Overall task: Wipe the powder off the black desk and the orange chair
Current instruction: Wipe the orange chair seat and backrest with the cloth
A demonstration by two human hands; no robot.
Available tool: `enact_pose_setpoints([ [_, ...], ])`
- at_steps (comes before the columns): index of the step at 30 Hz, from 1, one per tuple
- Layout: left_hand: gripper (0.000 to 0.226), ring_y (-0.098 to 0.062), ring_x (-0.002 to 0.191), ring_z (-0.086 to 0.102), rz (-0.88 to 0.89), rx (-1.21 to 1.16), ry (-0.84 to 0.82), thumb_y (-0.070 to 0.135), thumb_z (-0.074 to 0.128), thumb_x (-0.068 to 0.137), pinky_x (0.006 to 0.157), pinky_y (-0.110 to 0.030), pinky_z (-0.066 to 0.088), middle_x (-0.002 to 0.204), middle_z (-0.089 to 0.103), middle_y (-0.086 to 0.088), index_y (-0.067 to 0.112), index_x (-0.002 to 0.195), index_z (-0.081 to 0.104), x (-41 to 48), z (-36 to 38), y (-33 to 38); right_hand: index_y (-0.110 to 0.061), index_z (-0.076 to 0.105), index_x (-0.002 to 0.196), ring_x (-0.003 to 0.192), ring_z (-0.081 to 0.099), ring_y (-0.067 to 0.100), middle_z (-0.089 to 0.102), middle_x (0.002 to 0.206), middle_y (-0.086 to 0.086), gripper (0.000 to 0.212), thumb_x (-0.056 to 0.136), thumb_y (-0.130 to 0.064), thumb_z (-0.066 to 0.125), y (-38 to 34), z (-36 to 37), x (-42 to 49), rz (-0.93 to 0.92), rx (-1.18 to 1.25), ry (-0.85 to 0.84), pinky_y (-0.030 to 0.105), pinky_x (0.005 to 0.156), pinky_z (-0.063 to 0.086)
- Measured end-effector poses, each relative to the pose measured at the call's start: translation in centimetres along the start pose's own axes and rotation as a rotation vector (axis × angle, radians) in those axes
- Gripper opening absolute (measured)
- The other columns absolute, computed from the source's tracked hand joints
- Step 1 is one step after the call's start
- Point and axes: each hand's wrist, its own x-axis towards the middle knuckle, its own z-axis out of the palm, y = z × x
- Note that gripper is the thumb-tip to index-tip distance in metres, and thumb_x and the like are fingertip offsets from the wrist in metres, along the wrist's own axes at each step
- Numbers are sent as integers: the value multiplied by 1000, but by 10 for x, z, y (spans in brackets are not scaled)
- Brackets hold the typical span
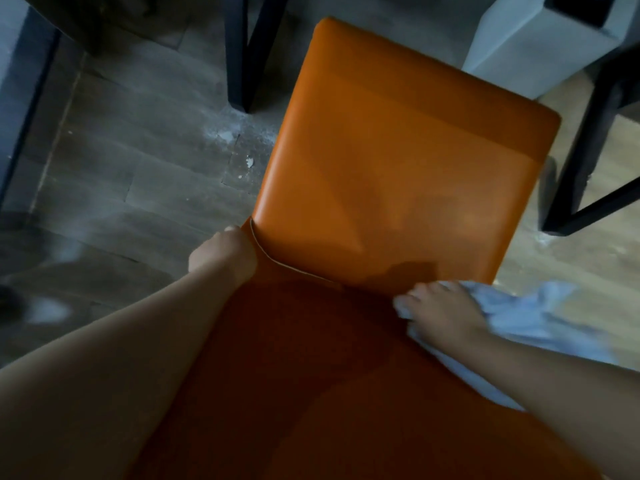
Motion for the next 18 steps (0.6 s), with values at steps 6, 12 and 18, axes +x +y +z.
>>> enact_pose_setpoints([
  [6,48,-30,142,14,240,357,142,23,35,94,108,-47,25,149,27,-8,19,142,33,-15,26,15,-35,63,112,94,57,25,56,101,4,31,87,-25,48,-45,18,74,-96,-41,292,34,78,40],
  [12,50,-33,145,2,259,412,104,29,39,94,111,-50,17,151,26,-4,24,143,31,-17,38,17,-25,41,137,112,51,31,45,125,13,39,97,-23,42,-25,43,74,-30,-141,167,43,91,36],
  [18,45,-29,144,7,292,407,111,29,35,96,111,-46,19,150,30,-4,24,141,36,-22,34,12,-23,47,133,121,50,28,51,133,9,37,97,-31,44,13,55,34,83,-174,-214,44,94,41],
])
